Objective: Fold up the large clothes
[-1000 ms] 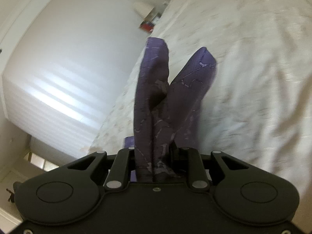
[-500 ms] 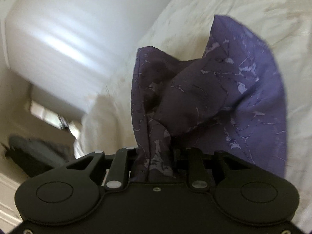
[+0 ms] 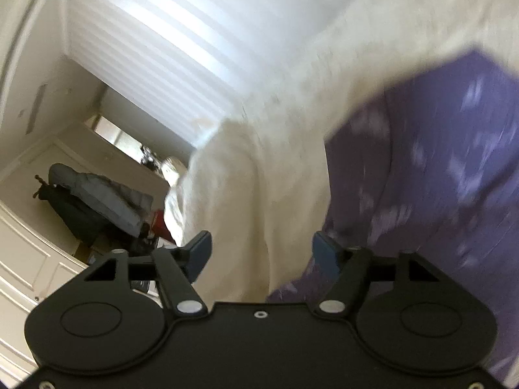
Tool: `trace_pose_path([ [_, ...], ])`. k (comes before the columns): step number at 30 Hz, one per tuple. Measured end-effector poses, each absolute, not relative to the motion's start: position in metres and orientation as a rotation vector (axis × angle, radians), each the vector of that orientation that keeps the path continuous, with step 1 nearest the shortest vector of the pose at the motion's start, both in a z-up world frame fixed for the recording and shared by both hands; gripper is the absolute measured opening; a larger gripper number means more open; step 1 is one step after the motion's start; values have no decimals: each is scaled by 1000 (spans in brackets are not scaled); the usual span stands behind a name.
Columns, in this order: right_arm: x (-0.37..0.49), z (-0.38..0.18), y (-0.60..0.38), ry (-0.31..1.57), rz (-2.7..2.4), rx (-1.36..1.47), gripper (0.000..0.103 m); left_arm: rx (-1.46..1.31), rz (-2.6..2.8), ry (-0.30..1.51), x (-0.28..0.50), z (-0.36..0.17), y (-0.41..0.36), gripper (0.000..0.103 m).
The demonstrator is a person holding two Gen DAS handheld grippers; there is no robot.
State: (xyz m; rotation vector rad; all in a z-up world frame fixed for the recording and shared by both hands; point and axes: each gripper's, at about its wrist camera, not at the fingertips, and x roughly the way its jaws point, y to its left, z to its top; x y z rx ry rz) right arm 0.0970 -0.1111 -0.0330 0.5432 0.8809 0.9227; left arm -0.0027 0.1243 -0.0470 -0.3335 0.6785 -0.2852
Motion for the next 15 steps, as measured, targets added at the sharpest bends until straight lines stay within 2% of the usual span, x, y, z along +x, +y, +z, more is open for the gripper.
trace_pose_path([
  [4, 96, -10, -141, 755, 841, 506, 78, -244, -358, 599, -5, -21, 106, 10],
  [5, 95, -8, -152, 735, 811, 502, 78, -232, -371, 576, -1, -17, 107, 15],
  [6, 95, -9, -158, 721, 782, 500, 78, -221, -378, 554, 3, -12, 107, 25],
  [7, 94, -9, -171, 710, 748, 497, 78, -211, -379, 534, 10, -7, 106, 27],
  [11, 89, -27, -190, 708, 638, 462, 78, -211, -329, 484, 37, -3, 112, 27],
  [15, 84, -45, -189, 722, 583, 399, 78, -280, -223, 593, 62, -35, 129, 26],
])
